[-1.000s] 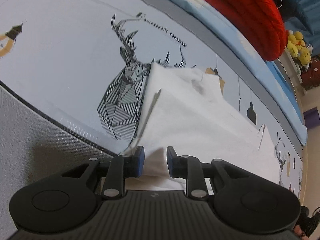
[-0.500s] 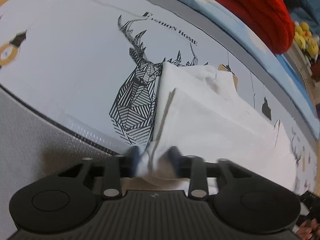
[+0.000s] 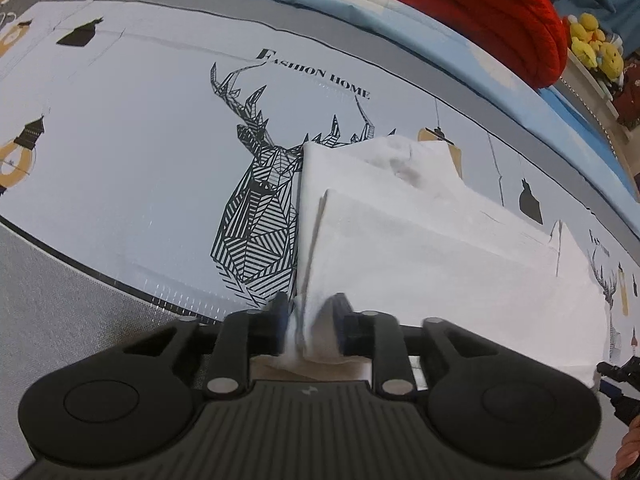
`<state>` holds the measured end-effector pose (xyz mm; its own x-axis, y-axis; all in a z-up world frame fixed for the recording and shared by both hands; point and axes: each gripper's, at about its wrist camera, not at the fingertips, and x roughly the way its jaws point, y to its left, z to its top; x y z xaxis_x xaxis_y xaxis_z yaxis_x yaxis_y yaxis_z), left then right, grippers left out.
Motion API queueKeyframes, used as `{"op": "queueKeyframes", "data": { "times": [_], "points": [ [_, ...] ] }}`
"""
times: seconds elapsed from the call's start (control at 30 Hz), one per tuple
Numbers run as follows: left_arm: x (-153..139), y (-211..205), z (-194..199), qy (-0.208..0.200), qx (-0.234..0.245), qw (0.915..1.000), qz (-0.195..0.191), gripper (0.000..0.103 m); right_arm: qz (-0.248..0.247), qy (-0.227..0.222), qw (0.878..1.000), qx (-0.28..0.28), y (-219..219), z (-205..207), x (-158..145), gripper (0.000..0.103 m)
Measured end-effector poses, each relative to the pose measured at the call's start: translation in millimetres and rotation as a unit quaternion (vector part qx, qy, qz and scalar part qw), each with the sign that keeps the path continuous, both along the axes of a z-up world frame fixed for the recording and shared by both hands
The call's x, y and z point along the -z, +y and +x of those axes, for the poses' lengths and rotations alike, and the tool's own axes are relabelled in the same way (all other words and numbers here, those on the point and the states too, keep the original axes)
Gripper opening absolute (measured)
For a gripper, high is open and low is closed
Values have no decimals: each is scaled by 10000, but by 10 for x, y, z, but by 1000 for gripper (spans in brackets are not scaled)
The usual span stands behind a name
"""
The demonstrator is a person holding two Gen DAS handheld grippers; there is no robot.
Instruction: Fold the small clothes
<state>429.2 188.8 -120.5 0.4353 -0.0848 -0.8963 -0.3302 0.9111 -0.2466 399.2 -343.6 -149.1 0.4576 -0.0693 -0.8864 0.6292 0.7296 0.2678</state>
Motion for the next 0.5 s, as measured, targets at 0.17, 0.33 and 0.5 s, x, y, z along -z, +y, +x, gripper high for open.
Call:
{"op": "queueKeyframes", "data": {
  "times": [0.17,0.33,0.5],
  "points": [
    [14,-15,4,9,26,10000,4,32,-104,64,9997,-208,25,47,14,34],
    [51,-6,25,38,21,10000,11,32,-155,97,9995,-274,35,73,32,34],
    [90,10,36,45,52,10000,-21,34,-185,111,9991,-356,43,118,57,34]
  ]
}}
